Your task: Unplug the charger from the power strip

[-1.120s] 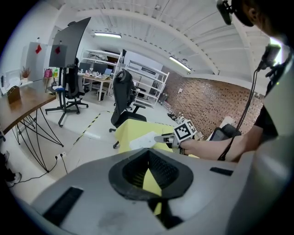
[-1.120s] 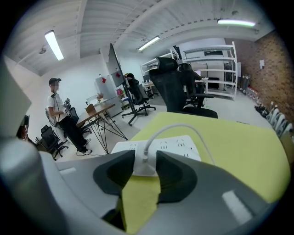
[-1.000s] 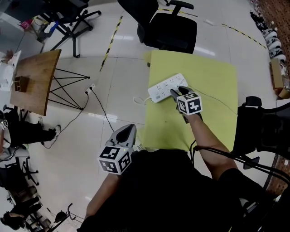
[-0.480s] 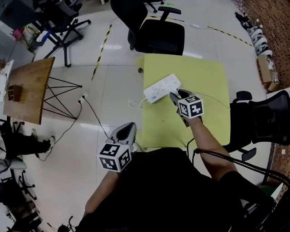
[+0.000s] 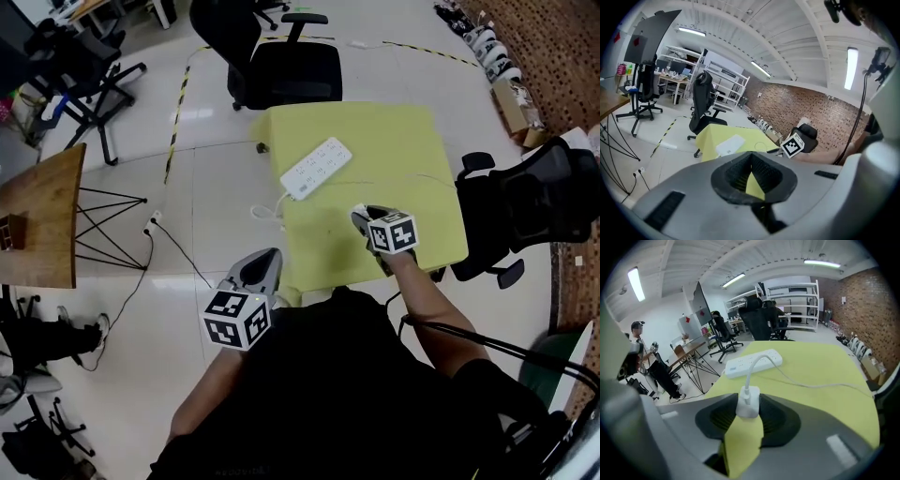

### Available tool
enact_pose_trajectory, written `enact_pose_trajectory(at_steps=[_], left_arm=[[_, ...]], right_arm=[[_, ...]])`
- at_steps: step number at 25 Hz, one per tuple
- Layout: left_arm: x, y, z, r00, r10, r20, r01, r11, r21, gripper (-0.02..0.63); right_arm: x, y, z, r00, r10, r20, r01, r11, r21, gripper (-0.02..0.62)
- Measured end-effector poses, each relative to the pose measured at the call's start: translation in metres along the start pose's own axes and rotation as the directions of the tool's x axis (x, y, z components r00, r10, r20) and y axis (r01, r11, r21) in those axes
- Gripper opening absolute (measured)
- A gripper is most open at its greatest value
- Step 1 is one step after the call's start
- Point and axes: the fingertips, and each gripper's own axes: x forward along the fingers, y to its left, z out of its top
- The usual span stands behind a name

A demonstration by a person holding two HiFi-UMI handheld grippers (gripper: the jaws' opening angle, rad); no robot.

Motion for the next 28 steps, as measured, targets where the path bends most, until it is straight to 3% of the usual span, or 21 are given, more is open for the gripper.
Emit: enact_pose_trajectory(at_steps=[7,12,20,28], left_arm=[[-0.01,-0.009,-0.027,0.994,-0.085,-0.072,0.087,0.996,0.026,0.005],[-0.014,-0.017,-0.031,0.993,-0.099,-0.069,0.101,0.994,0.038,0.004],[-0.011,-0.028,-0.033,0.998,-0.052,-0.037,0.052,0.998,0.021,0.004],[0.003,-0.056,-0.032,1.0,-0.001,-0.009,0.001,1.0,-0.001,0.005]], right_arm=[[-0.028,0.009,-0.053,0.998,-0.065,-0.025,0.066,0.996,0.055,0.14],[-0.034,0.011,-0.078,0.996,-0.069,-0.052,0.072,0.995,0.063,0.14],[-0.03,0.006,-0.097,0.993,-0.045,-0.112,0.041,0.998,-0.038,0.141],[-0.038,-0.026,-0.087,0.996,-0.022,-0.085,0.016,0.998,-0.065,0.152]])
